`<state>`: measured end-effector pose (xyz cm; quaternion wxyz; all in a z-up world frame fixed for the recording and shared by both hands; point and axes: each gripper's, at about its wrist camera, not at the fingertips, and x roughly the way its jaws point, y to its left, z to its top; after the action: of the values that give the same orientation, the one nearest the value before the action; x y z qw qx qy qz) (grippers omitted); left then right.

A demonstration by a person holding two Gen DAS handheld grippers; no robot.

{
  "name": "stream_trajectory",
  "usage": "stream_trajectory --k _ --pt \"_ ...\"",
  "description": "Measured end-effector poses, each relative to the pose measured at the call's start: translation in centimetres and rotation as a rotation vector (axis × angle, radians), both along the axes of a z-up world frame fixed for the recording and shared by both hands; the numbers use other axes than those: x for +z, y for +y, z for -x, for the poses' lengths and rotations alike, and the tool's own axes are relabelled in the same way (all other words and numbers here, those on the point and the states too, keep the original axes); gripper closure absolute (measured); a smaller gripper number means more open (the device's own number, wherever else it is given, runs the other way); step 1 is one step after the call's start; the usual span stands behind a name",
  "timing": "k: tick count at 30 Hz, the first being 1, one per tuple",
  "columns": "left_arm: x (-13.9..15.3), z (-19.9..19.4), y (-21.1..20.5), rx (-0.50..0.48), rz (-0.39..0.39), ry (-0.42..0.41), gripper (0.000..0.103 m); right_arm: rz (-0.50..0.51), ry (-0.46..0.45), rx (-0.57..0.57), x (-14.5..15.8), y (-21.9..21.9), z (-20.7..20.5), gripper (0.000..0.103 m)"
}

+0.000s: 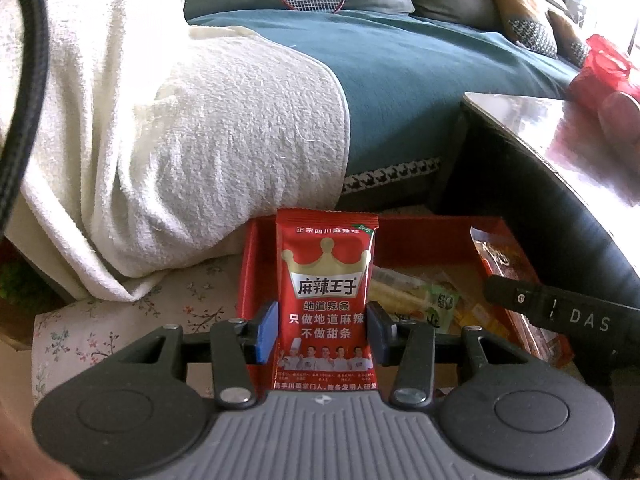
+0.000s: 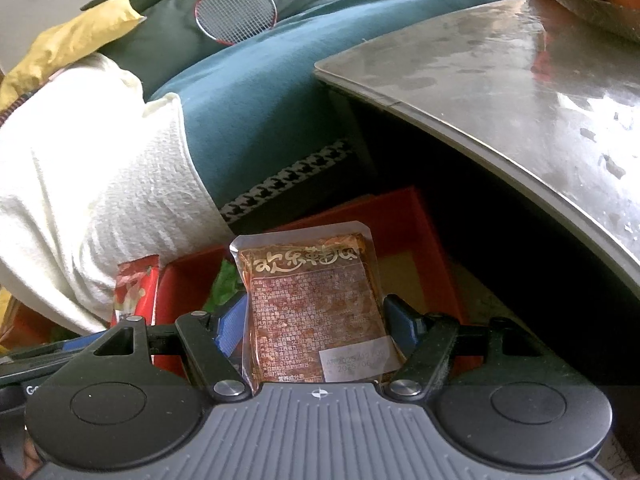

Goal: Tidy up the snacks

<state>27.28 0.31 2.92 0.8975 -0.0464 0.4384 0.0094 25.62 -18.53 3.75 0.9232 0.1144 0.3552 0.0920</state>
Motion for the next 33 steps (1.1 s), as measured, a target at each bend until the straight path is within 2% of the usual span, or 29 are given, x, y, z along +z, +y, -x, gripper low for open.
stream_trajectory --k 4,9,11,12,24,33 --pt "-0.1 -0.1 0.0 -0.001 -0.006 0.005 0.063 0.005 0.013 -0.005 -0.3 -0.1 -0.2 0.021" --pt "0.0 -0.1 0.0 -0.002 -0.011 -0.001 0.055 0.005 0.019 -0.014 -0.5 -0.1 -0.3 0.018" --pt "0.2 0.0 0.0 0.003 -0.014 -0.01 0.041 0.007 0.019 -0.015 -0.5 0.0 -0.3 0.017" --pt "0.3 0.1 0.1 0.004 -0.015 -0.015 0.04 0.008 0.018 -0.015 -0.5 -0.1 -0.2 0.016" --pt "1.0 1.0 0.5 0.004 -0.015 -0.014 0.04 0.008 0.0 -0.019 -0.1 -0.2 0.3 0.013" --pt "1.7 4.7 1.8 0.011 0.033 -0.005 0.038 0.017 -0.022 0.002 1.1 0.2 2.7 0.013"
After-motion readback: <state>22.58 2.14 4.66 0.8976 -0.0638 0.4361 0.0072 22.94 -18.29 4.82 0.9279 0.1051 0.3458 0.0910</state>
